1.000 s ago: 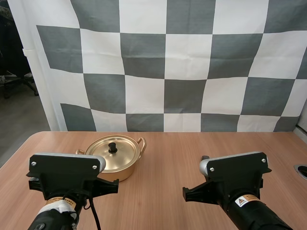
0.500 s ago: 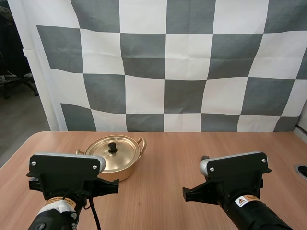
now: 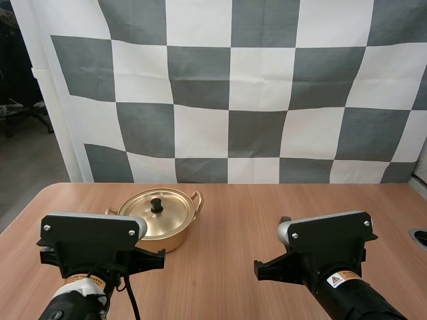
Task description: Open the pot, put the car inside, and close it
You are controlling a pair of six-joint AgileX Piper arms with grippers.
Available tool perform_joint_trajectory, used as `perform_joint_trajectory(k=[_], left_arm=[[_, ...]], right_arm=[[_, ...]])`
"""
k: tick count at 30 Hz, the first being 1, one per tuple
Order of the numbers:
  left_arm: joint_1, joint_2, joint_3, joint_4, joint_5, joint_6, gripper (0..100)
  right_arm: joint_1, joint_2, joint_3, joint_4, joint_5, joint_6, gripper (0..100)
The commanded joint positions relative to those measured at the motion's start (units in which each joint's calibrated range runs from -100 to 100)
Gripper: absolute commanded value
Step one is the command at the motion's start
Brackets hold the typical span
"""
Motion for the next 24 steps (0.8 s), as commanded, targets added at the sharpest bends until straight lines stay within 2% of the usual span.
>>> perform_joint_trajectory(k=[1,17,24], left_arm=[[0.01,0.0,0.0,0.1,0.0,0.1,0],[0.01,0.0,-1.6,0.8,0.2,0.1,0],[0.01,0.0,-9.3,1.3,0.2,0.1,0]], right_arm=[[0.0,0.0,0.0,0.1,0.1,-0.1,0],[0.0,0.0,0.0,0.1,-1.2,-0.1,0],[0.0,0.0,0.0,0.1,-16.8,-0.1,0]])
